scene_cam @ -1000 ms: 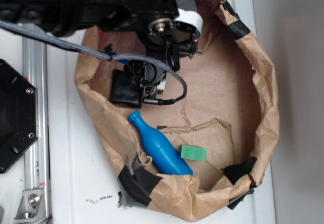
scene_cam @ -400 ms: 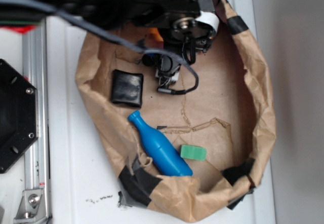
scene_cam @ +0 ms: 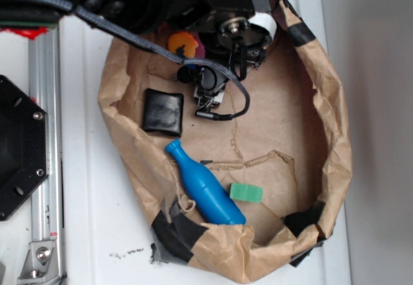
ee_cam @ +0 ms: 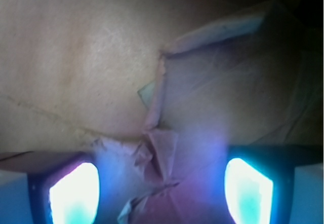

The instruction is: Grab the yellow duck.

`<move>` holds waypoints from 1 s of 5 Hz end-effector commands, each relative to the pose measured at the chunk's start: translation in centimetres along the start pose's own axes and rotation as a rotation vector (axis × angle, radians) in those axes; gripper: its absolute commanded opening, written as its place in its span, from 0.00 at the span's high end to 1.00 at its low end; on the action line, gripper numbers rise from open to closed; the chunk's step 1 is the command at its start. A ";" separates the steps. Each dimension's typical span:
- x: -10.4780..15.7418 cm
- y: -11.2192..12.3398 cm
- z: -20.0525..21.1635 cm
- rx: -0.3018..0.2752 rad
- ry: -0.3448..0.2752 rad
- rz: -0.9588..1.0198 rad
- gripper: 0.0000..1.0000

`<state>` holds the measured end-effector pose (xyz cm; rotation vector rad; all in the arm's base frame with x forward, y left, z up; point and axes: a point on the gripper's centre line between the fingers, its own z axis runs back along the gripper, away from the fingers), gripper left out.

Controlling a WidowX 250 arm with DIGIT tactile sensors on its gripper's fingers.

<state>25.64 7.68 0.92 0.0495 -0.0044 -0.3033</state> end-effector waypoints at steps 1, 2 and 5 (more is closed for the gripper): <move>-0.3 -0.2 0.2 -0.005 -0.005 -0.008 1.00; -0.5 -0.1 1.6 0.011 -0.014 0.013 0.59; -4.0 1.5 5.7 -0.033 -0.075 -0.033 0.00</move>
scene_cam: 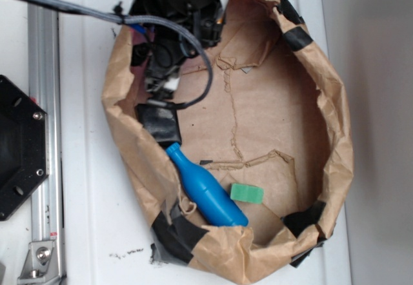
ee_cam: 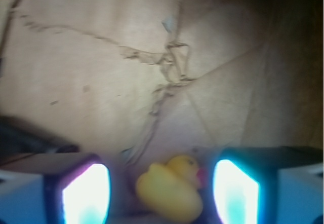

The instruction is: Grab the yellow duck.

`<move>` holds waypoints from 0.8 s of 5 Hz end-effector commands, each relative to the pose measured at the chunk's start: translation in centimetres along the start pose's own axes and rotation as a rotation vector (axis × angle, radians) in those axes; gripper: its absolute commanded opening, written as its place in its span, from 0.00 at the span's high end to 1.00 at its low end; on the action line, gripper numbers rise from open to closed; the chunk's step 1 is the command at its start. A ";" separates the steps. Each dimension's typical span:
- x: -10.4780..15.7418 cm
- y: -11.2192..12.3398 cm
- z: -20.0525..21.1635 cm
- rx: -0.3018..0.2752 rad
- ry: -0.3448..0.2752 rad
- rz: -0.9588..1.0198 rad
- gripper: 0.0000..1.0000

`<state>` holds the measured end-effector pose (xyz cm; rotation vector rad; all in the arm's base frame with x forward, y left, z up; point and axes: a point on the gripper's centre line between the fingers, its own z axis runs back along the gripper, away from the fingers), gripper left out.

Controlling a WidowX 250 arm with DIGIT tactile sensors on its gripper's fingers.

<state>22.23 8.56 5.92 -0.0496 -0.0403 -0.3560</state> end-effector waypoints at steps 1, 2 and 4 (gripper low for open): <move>-0.9 1.4 0.2 0.058 0.039 0.027 0.00; -1.1 1.2 -0.1 0.082 0.092 0.000 0.00; -0.3 1.3 -1.8 0.072 0.069 0.088 0.00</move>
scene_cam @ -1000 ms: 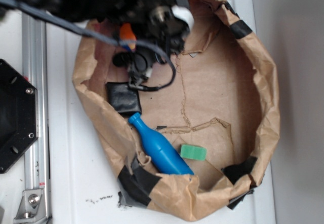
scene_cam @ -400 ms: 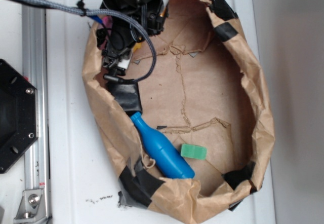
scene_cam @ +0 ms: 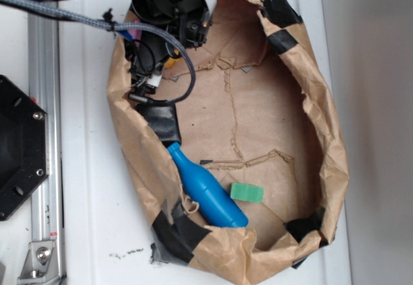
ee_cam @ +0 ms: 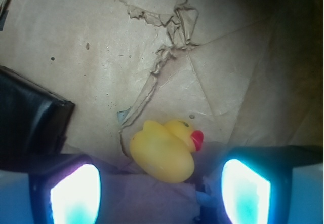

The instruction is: Grab the yellow duck.

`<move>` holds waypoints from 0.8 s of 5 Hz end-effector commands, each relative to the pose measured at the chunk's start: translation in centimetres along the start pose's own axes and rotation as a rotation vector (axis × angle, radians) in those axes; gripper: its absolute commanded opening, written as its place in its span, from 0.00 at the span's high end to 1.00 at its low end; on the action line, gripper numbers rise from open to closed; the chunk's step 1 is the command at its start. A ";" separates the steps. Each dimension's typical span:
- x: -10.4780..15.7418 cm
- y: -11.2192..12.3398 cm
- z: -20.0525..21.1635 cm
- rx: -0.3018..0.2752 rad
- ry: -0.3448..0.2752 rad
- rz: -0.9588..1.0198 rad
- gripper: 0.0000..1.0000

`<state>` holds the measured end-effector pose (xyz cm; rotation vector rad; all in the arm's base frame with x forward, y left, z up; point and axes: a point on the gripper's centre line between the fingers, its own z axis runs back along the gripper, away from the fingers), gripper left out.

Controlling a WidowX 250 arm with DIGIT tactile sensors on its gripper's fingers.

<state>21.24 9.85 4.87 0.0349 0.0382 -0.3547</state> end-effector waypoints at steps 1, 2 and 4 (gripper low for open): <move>2.3 0.6 -4.2 -0.045 0.137 0.203 0.09; 2.3 0.7 -4.5 -0.016 0.139 0.203 1.00; 2.3 -0.1 -3.4 0.011 0.093 0.154 1.00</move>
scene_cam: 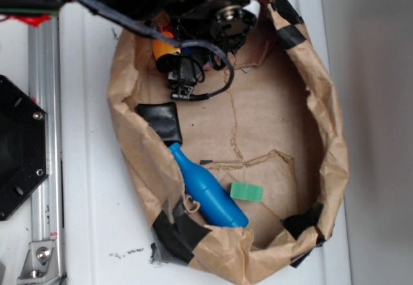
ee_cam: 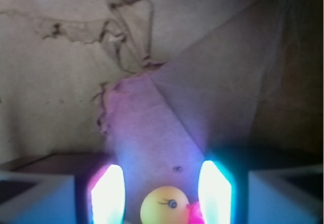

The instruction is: Grab the yellow duck.

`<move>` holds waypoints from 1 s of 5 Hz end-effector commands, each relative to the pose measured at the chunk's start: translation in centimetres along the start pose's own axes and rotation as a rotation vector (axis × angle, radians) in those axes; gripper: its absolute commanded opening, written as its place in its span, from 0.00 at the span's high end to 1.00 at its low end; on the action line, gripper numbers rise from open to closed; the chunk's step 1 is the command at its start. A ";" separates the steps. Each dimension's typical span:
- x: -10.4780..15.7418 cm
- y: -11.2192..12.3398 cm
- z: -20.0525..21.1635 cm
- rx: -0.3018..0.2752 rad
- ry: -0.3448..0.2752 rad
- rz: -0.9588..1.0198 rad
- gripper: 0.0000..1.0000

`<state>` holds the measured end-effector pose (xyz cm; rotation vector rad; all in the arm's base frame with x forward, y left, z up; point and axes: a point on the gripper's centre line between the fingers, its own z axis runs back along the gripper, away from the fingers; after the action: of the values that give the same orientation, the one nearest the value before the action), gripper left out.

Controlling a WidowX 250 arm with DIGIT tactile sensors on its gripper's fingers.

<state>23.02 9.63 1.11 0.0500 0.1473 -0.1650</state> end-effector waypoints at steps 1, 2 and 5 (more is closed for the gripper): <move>0.3 -0.6 0.6 0.033 -0.027 -0.050 1.00; 0.2 -0.6 1.2 0.048 -0.040 -0.056 1.00; 1.8 -2.8 11.1 0.050 -0.282 -0.016 1.00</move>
<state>24.89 6.04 9.91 0.0524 -0.0721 -0.1792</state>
